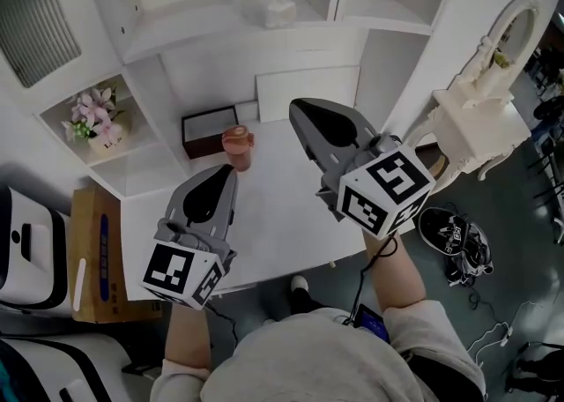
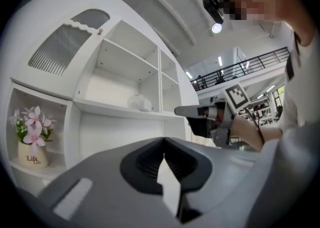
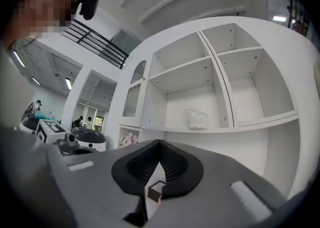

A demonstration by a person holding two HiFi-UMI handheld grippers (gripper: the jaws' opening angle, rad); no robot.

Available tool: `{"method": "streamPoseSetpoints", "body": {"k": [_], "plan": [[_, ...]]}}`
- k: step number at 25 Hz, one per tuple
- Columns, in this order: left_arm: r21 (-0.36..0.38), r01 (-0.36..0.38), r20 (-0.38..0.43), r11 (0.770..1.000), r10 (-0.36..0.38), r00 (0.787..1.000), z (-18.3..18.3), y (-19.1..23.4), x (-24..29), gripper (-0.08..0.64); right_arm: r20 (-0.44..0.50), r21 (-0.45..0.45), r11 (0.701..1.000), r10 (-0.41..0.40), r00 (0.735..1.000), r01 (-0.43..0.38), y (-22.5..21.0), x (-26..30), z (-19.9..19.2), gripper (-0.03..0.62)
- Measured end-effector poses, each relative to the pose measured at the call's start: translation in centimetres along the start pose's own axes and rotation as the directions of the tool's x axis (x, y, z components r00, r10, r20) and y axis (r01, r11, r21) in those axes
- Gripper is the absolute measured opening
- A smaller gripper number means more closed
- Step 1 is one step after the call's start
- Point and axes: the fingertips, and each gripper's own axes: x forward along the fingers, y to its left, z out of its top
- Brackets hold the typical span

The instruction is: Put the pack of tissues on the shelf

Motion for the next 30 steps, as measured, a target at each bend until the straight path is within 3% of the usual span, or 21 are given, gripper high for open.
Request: {"method": "streamPoseSetpoints", "body": {"k": [13, 30], "plan": [[-0.007, 0.08, -0.018, 0.997, -0.081, 0.997, -1.1, -5.0, -5.2, 0.0, -0.03, 0.136, 0.99, 0.037, 0.999, -0.033, 8.7, -7.5, -5.8, 0.0], [-0.042, 0.089, 0.053, 0.995, -0.087, 0.995, 0.4, -7.6, -10.5, 0.0, -0.03, 0.1, 0.994, 0.039, 0.999, -0.036, 15.3, -11.4, -5.1, 0.0]]}}
